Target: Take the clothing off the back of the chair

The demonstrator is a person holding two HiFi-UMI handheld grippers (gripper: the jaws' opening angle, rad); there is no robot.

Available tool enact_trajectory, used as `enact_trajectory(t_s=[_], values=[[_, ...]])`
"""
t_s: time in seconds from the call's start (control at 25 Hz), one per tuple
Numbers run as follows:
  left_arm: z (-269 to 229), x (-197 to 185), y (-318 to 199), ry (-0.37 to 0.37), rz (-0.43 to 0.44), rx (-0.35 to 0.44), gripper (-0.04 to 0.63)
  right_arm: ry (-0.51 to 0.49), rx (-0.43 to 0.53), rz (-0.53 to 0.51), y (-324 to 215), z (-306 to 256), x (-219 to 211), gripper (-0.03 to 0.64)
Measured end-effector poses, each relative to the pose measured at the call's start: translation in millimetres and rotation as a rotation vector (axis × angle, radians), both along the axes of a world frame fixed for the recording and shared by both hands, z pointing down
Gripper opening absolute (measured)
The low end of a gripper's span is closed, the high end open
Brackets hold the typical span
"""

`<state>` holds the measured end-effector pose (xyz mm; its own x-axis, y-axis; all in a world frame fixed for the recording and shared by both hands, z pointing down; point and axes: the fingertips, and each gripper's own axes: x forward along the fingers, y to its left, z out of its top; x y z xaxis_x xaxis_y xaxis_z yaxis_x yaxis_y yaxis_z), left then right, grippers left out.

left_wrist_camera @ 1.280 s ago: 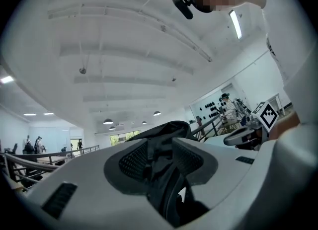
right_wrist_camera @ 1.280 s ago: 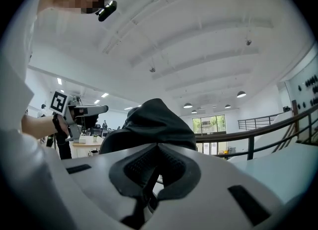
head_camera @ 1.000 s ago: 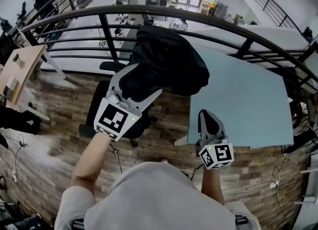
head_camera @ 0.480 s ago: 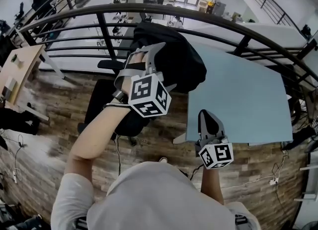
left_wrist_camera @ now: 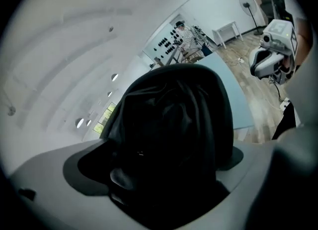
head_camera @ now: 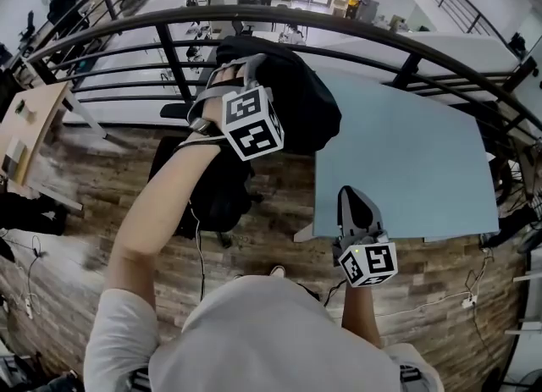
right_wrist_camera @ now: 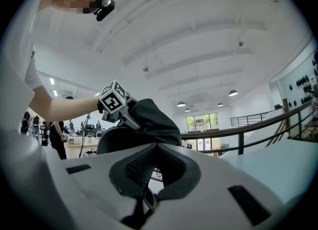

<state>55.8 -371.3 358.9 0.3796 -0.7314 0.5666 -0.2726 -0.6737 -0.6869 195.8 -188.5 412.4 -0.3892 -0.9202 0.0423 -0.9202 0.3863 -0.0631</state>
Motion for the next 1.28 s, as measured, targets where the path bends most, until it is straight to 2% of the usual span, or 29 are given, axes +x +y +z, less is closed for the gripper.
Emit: enact_trajectory(t_s=[0.08, 0.32, 0.48, 0.64, 0.8, 1.04, 1.16, 1.28], values=[[0.9, -0.6, -4.9, 0.017, -0.005, -0.053, 0.586, 0.001, -0.005, 0.001, 0.1, 1.4, 2.3, 0.020], [12.4, 8.7, -9.3, -0.011, 0.017, -0.173, 0.586, 0.003, -0.017, -0.006, -0.1, 5.8, 4.6, 0.020], [26.3, 16.0, -17.4, 0.082, 0.005, -0.234, 0.586, 0.002, -0.023, -0.010, -1.1, 8.1, 7.3, 0.020], [28.9, 17.2, -25.5, 0.149, -0.035, -0.210, 0.575, 0.000, -0.025, -0.013, -2.2, 8.2, 8.2, 0.020], [31.1, 20.8, -26.8, 0.172, -0.066, -0.196, 0.423, -0.001, -0.020, -0.028, -1.0, 7.2, 6.5, 0.020], [24.9, 22.6, -35.6, 0.114, -0.080, -0.090, 0.198, -0.001, -0.015, -0.027, 4.8, 5.0, 9.0, 0.020], [20.0, 19.9, -39.2, 0.125, -0.091, -0.058, 0.124, -0.005, -0.018, -0.014, 9.7, 5.6, 17.1, 0.020], [13.9, 16.2, -39.8, 0.173, -0.096, -0.043, 0.074, -0.010, -0.023, -0.002, 14.3, 7.9, 25.8, 0.020]])
